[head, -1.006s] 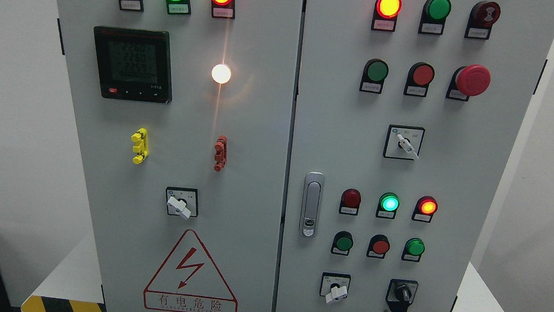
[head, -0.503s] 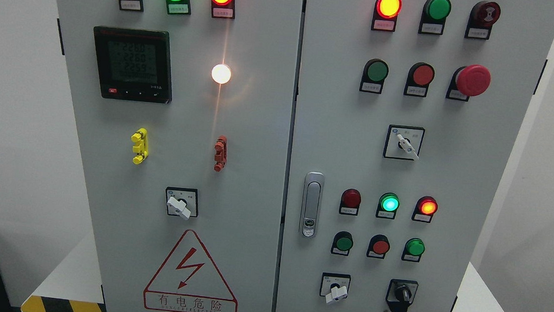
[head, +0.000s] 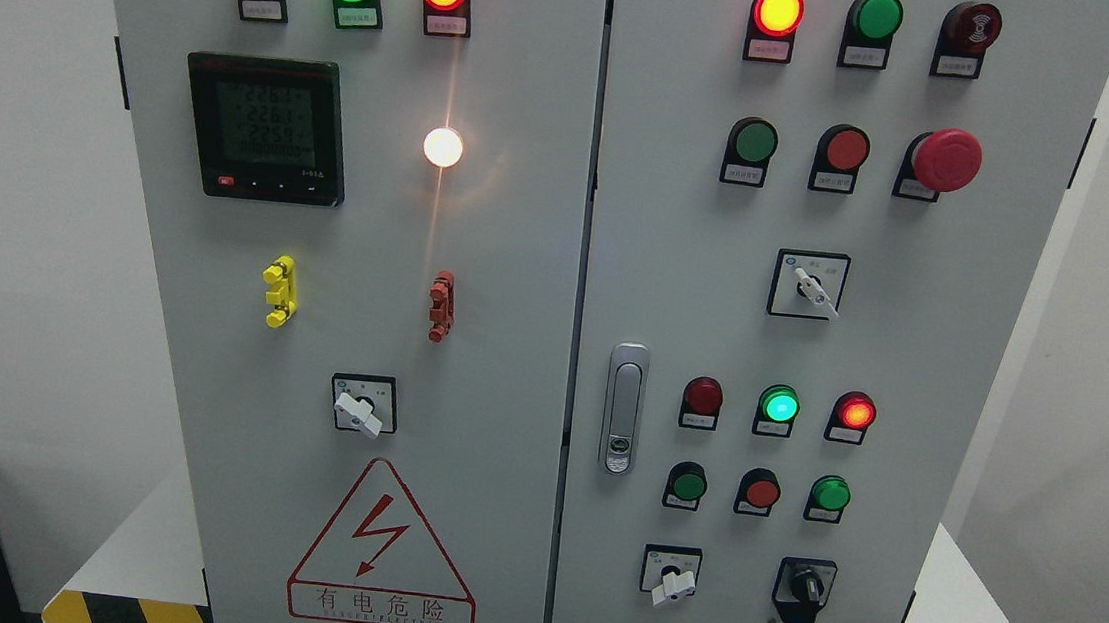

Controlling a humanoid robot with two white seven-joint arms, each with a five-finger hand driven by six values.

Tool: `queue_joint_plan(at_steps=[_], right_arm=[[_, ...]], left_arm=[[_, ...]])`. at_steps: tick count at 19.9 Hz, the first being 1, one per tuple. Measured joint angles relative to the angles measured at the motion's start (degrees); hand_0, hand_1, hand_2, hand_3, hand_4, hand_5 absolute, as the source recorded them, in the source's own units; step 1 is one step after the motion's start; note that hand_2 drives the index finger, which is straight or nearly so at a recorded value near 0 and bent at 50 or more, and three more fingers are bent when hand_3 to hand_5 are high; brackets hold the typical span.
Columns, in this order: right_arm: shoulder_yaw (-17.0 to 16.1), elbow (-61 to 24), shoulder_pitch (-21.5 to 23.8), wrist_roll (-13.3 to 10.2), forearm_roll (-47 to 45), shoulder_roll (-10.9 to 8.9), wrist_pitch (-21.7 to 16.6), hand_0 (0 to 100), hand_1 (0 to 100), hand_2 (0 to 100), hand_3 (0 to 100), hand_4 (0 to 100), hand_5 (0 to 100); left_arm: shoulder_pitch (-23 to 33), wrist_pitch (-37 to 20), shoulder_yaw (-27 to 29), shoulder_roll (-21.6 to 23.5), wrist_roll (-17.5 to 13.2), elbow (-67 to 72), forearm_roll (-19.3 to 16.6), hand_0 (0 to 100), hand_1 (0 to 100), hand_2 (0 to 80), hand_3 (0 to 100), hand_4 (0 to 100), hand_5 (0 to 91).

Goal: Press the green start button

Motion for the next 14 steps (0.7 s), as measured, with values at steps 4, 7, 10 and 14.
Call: queue_joint_plan(at_steps=[4,7,10,14], right_arm=[[0.81,-0.48,-1.51,-3.93,10.34,0.04,-0.58,0,26,0,62,64,73],[1.43,-0.71,-2.73,-7.24,18.49,0.06,-0.64,0,27,0,70,72,86],[1.96,-0.90,-3.85,-9.68,25.79,0.11,-0.65,0,27,0,78,77,94],[2.33,-0.85,-5.23,-11.40,34.16,0.15,-0.64,0,28,0,86,84,100]], left_arm=[[0.00,0.00,0.00,0.00,0.00,0.00,0.00,12,56,0.0,0,0,0.0],[0.00,0.00,0.00,0.00,0.00,0.00,0.00,12,56,0.0,0,0,0.0],[0.00,0.00,0.00,0.00,0.00,0.00,0.00,12,56,0.0,0,0,0.0],[0.00,0.00,0.00,0.00,0.00,0.00,0.00,12,56,0.0,0,0,0.0]])
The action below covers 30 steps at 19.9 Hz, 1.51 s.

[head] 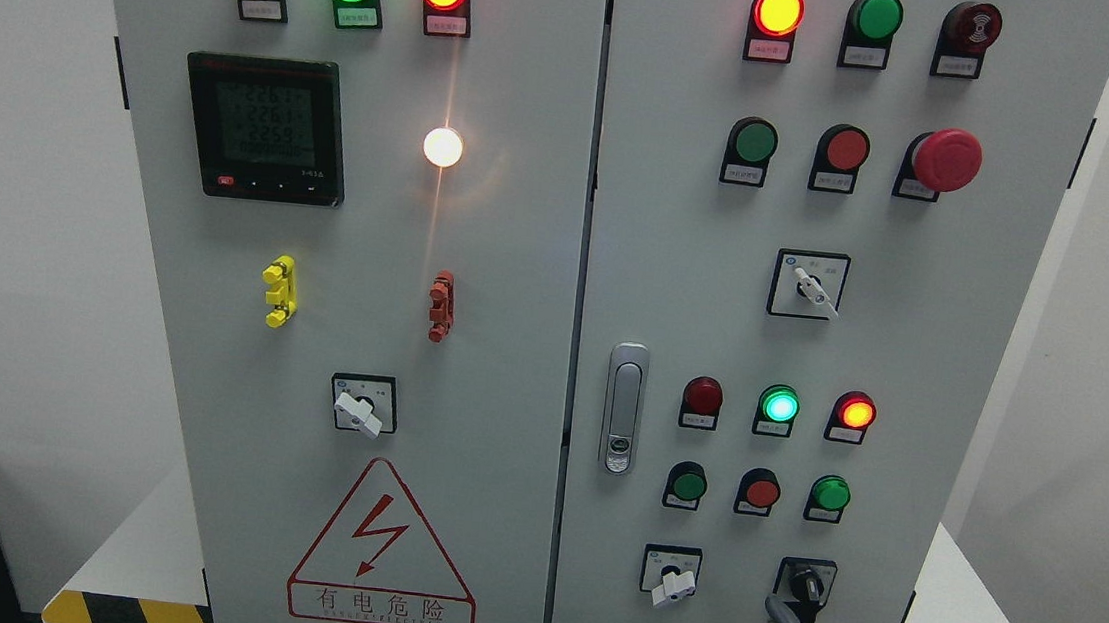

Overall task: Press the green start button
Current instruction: 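Raise the right hand toward the lower row of round push buttons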

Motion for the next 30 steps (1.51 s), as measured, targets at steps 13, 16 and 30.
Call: queue_joint_plan(at_steps=[13,16,30], right_arm=[[-0.97,2.20,-5.63,-3.58,19.34,0.04,0.63,0,27,0,93,89,100],[-1.66,3.58,-7.52,-4.18,21.58,0.04,1.10,0,27,0,94,89,100],[-3.23,10.97,-13.28,-4.73,25.61,0.05,2.46,1,27,0,95,90,100]], left_arm=[[0.00,0.00,0.00,0.00,0.00,0.00,0.00,12,56,0.0,0,0,0.0],[0.00,0.00,0.00,0.00,-0.01,0.00,0.00,12,56,0.0,0,0,0.0],[0.00,0.00,0.00,0.00,-0.07,0.00,0.00,12,56,0.0,0,0,0.0]])
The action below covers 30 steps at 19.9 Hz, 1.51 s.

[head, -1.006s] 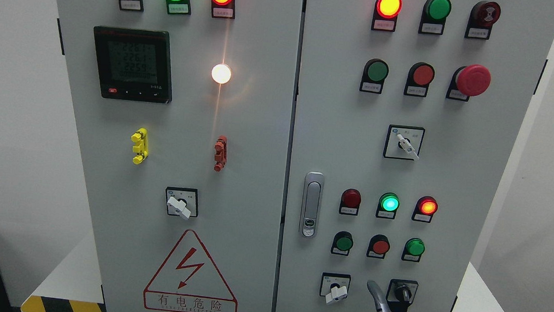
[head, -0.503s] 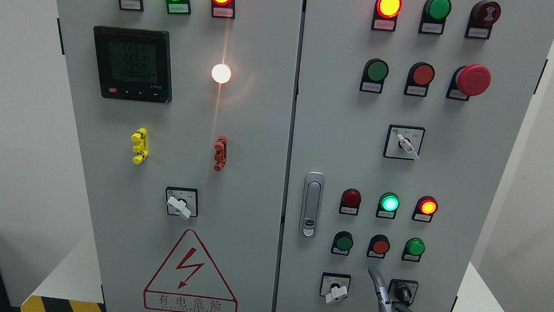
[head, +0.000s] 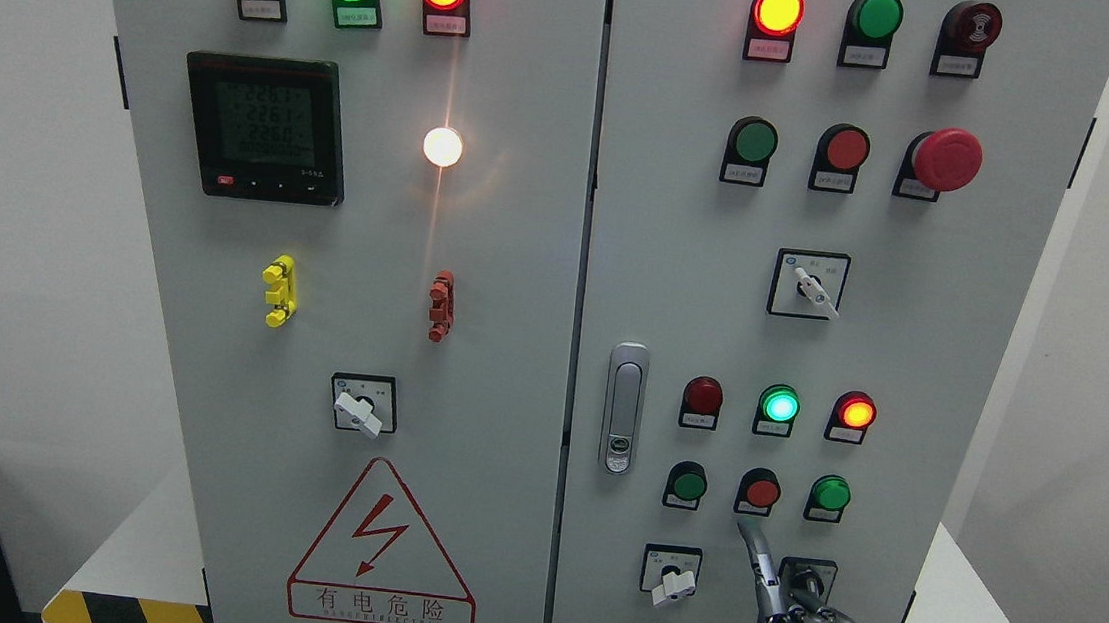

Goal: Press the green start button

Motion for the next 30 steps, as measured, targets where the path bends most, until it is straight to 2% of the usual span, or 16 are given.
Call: queue_joint_plan(at_steps=[30], right_arm=[[1.62,10.59,-7.93,0.64,0.61,0.20,1.44,2,27,0,95,90,100]], left_arm=[[0.04,0.00,0.00,0.05,0.09,0.00,0.00,12,56,0.0,0,0,0.0]])
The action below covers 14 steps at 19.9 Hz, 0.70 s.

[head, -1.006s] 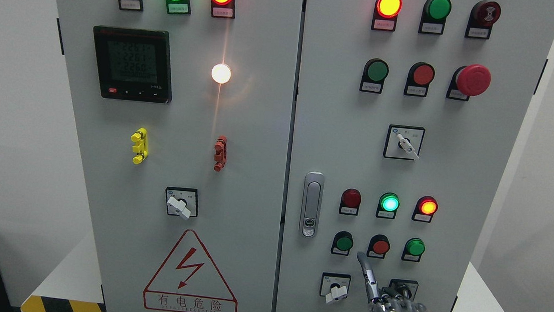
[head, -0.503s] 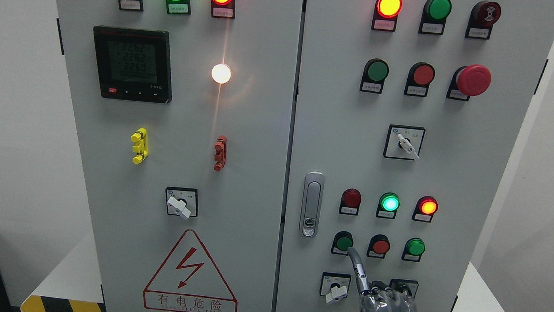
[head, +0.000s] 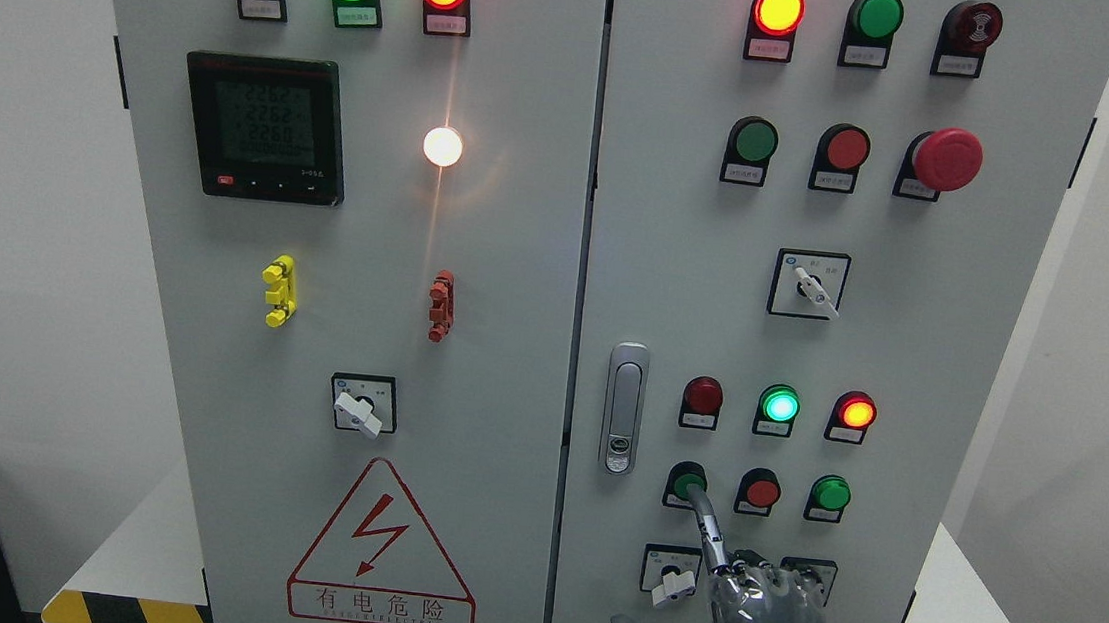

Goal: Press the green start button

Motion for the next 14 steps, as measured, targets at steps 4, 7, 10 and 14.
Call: queue_joint_plan(at_steps=[4,7,10,14], right_arm=[[0.06,0.97,-0.70,0.00,0.02,0.02,0.02,2,27,0,95,90,100],[0.08,1.65,-1.14,-0.05,0.04,0.04,0.03,2,27,0,95,90,100],[0.09,2.17,-1.42,-0.07,0.06,0.06,0.08,2,27,0,95,90,100],[0.13,2.62,-1.62,-0.04,0.08,0.08,0.39,3,27,0,95,90,100]], left_arm=[[0.02,0.00,0.00,0.01,0.02,0.00,0.00,12,56,0.0,0,0,0.0],[0.02,0.00,0.00,0.02,0.08,0.00,0.00,12,56,0.0,0,0,0.0],[0.03,0.00,0.00,0.02,0.16,0.00,0.00,12,56,0.0,0,0,0.0],[0.03,0.00,0.00,0.01,0.15,0.00,0.00,12,56,0.0,0,0,0.0]])
